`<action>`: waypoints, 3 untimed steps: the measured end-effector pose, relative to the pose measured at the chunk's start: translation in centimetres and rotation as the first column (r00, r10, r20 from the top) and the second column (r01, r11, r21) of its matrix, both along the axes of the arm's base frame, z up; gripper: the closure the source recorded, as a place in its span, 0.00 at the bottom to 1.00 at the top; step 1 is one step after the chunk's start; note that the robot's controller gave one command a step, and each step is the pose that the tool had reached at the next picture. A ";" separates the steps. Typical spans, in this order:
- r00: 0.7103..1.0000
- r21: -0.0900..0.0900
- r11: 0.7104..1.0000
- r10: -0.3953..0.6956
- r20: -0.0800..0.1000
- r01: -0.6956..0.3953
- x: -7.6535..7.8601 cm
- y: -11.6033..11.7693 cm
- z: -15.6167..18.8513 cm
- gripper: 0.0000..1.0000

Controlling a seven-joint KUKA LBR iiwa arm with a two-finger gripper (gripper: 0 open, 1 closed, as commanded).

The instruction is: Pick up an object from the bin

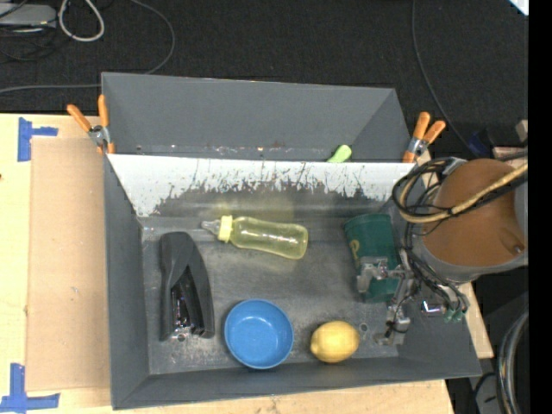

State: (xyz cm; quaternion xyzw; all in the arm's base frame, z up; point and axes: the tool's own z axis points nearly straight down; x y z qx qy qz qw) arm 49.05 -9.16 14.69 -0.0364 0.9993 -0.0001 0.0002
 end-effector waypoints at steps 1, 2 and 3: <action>0.996 0.003 0.996 -0.087 -0.013 0.087 -1.8 5.1 -4.8 0.00; 0.972 -0.007 0.972 0.235 0.023 -0.234 -1.6 6.3 -7.4 0.00; 0.997 0.002 0.997 -0.078 -0.008 0.078 -1.9 7.1 -7.7 1.00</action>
Offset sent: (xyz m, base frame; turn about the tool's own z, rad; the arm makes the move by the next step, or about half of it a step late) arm -0.0215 0.0622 -0.0769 -0.2382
